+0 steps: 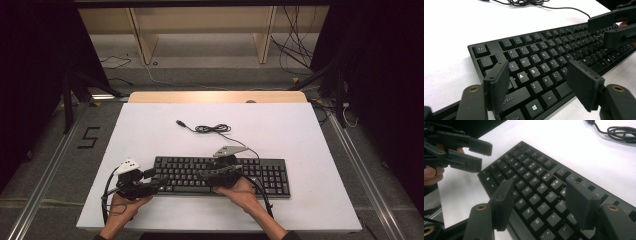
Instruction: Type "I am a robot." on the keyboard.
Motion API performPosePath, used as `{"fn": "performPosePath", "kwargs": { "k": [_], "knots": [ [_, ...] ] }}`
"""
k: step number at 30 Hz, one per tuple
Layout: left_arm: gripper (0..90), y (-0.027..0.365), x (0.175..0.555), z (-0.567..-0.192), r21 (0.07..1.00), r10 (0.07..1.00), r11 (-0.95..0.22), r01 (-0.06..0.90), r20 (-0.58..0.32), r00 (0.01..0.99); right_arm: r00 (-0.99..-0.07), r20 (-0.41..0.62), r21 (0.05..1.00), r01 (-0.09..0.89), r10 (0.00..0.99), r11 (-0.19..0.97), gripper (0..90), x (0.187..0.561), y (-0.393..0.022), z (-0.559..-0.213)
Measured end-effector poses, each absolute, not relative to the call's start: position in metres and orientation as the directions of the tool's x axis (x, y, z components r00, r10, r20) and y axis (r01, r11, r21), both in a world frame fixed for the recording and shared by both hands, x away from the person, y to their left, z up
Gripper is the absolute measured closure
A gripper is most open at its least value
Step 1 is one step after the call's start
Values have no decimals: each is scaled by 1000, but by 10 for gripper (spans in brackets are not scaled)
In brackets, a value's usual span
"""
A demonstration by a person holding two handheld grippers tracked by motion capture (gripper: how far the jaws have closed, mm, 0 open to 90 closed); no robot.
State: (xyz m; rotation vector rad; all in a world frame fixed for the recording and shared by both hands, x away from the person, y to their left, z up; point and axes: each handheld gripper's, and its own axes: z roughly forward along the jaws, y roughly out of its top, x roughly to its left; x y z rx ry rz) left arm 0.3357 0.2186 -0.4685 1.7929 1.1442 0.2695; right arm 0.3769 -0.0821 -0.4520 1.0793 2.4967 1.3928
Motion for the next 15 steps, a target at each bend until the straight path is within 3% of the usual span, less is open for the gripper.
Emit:
{"fn": "performPosePath", "kwargs": {
  "k": [8,15],
  "knots": [
    [322,219,335,-467,817,791,-97,568,-283,542,-757,255,773,533,602,343,429,372,-80,-452],
    [315,220,334,-466,825,790,-93,558,-280,546,-773,251,774,522,583,359,523,366,-77,-452]
  ]
}}
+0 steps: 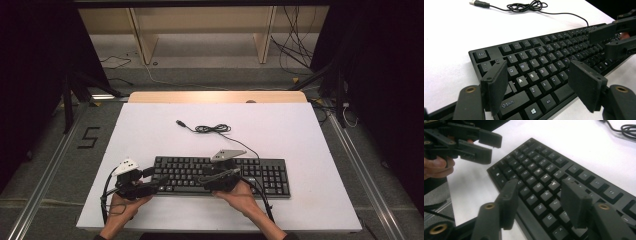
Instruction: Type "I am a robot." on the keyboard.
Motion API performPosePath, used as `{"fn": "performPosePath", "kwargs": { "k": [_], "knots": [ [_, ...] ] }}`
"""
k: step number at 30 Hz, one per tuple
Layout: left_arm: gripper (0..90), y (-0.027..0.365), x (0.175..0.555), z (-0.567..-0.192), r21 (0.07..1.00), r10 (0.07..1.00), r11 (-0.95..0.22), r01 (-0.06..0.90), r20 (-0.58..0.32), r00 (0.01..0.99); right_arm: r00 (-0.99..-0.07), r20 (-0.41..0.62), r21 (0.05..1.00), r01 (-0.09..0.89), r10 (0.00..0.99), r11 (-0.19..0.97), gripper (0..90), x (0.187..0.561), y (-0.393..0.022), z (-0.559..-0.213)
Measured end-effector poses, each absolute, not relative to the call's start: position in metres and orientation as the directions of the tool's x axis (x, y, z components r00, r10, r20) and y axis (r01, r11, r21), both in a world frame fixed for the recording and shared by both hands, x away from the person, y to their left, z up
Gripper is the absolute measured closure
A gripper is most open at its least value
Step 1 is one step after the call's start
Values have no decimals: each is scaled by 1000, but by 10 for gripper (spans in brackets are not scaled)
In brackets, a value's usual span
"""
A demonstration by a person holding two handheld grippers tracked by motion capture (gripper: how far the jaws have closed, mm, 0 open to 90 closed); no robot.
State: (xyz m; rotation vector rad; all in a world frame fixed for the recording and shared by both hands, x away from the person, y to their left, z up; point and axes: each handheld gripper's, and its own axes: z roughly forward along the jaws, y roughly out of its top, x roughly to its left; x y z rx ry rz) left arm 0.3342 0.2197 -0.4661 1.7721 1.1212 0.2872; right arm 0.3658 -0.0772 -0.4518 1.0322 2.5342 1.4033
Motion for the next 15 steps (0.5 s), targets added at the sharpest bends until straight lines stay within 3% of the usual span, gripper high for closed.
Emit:
{"fn": "performPosePath", "kwargs": {
  "k": [15],
  "knots": [
    [307,220,333,-465,839,785,-84,538,-277,555,-797,231,761,505,558,407,830,354,-74,-458]
  ]
}}
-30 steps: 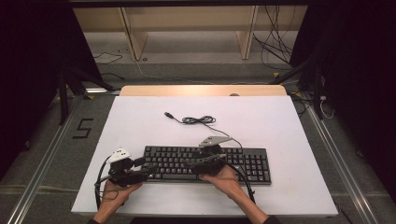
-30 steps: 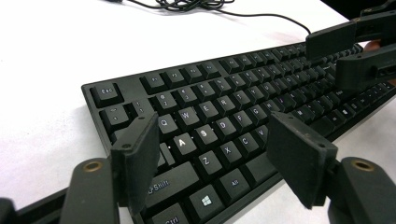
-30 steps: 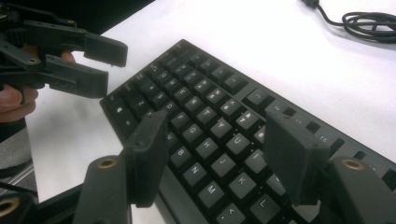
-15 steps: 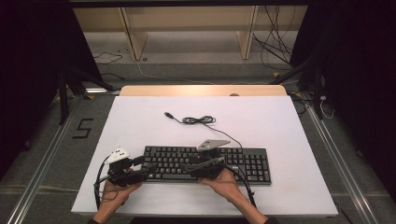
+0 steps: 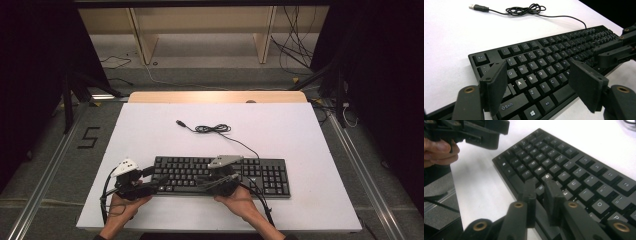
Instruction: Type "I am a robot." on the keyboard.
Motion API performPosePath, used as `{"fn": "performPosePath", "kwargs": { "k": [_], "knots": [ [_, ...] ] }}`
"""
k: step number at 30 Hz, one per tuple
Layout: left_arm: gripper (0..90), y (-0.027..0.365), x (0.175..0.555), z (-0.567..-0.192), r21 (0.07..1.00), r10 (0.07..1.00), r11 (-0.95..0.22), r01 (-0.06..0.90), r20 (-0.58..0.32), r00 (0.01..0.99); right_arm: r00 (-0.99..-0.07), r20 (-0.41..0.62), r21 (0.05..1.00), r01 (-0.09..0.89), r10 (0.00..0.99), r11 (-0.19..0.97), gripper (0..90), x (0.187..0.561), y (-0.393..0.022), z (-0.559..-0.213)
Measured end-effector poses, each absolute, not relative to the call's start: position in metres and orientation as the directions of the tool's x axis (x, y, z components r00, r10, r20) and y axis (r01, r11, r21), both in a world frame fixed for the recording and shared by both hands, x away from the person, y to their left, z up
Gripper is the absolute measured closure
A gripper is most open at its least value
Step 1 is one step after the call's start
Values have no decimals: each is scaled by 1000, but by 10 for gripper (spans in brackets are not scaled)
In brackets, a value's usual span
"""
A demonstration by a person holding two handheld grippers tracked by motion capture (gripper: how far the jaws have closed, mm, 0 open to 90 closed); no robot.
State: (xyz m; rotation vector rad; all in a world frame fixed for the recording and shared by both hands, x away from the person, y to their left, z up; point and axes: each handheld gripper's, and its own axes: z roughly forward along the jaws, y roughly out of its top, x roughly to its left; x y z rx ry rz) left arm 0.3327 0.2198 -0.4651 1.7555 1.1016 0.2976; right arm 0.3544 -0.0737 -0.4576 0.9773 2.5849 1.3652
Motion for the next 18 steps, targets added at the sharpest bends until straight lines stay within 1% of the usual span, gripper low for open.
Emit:
{"fn": "performPosePath", "kwargs": {
  "k": [2,8,18],
  "knots": [
    [307,220,333,-465,839,784,-88,537,-274,557,-797,231,756,508,558,413,857,354,-73,-459],
    [308,219,332,-465,841,780,-92,533,-271,564,-799,226,744,510,557,430,900,353,-72,-463],
    [306,218,332,-465,844,774,-98,527,-269,573,-799,219,723,519,560,456,900,352,-69,-472]
  ]
}}
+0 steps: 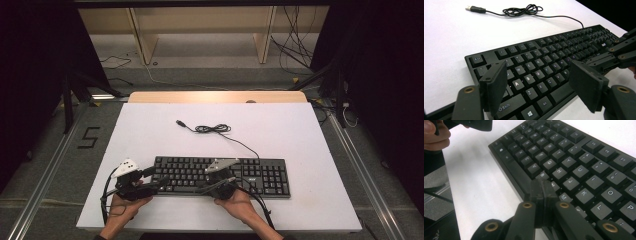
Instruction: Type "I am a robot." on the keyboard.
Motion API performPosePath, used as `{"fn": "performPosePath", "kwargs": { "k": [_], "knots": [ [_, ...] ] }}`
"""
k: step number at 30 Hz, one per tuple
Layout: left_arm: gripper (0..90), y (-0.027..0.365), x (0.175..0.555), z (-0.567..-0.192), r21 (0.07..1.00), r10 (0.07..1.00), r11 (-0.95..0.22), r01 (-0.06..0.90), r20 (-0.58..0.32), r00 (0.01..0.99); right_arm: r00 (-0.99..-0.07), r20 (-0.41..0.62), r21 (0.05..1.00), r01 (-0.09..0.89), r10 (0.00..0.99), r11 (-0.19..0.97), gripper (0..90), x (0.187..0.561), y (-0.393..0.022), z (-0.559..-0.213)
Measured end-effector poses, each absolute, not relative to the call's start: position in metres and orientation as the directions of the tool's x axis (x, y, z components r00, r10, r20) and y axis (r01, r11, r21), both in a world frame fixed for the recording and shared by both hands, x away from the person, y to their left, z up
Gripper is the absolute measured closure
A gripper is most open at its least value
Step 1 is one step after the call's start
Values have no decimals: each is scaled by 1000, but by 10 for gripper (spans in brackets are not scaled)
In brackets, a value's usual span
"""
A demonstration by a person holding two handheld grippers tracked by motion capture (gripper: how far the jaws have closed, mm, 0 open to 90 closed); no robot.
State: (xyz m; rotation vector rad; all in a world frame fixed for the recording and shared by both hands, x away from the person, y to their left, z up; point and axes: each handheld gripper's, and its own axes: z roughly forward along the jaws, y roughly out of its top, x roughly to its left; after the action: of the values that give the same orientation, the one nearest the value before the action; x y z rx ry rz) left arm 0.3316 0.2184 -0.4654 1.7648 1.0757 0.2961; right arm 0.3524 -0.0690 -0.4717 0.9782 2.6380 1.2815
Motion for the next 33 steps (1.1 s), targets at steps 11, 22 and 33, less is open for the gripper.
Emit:
{"fn": "performPosePath", "kwargs": {
  "k": [11,22,33],
  "knots": [
    [305,218,332,-466,844,774,-97,528,-270,573,-797,216,707,526,564,473,900,352,-66,-477],
    [305,218,332,-465,844,774,-98,527,-267,573,-797,214,702,528,565,478,900,352,-65,-478],
    [305,218,331,-465,844,776,-97,528,-269,571,-800,203,699,522,564,489,900,352,-64,-482]
  ]
}}
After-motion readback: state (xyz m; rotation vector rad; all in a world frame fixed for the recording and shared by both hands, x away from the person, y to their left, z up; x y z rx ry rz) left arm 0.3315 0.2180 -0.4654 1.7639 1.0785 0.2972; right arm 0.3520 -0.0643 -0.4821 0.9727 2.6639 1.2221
